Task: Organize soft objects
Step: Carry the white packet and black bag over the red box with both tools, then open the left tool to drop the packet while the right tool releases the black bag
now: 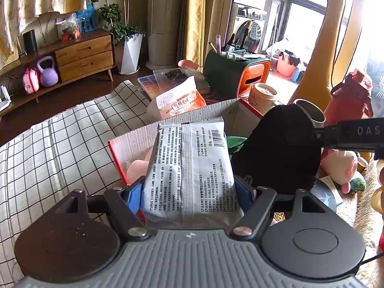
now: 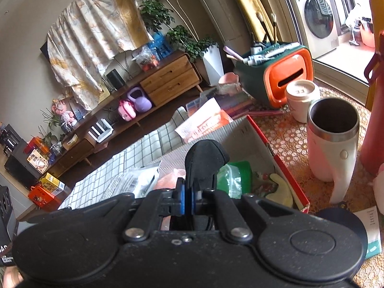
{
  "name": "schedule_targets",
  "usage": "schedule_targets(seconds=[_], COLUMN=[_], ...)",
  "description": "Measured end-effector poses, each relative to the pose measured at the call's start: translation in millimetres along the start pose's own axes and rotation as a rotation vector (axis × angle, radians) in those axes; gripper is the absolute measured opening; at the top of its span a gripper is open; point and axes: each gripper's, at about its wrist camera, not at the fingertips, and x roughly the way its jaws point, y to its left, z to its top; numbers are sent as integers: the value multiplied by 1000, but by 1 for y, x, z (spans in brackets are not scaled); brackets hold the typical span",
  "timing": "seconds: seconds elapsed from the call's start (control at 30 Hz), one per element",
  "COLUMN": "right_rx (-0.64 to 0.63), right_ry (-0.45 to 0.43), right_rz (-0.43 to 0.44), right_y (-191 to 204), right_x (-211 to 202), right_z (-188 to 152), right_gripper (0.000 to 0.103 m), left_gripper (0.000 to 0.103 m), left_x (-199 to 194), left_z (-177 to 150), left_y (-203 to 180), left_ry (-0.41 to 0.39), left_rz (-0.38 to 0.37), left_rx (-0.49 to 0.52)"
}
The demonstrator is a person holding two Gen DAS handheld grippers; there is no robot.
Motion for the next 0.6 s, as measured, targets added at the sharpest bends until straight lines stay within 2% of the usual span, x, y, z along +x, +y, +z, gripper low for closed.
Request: schedule_targets(seconds=[0.27, 0.43, 0.6], right_rx=[-14, -9, -47], right_ry=[47, 76, 117], right_rz=[-38, -29, -39], right_y=[-21, -27, -24], right_x=[38, 53, 61], right_z=[-5, -8, -22], right_gripper=[6, 5, 6], left_gripper=[75, 75, 75], left_x=[43, 65, 81], left_z=[2, 3, 2], left_y=[-6, -4, -1], left_ry=[41, 63, 86], left_rz=[28, 35, 13], left_rx=[29, 37, 26])
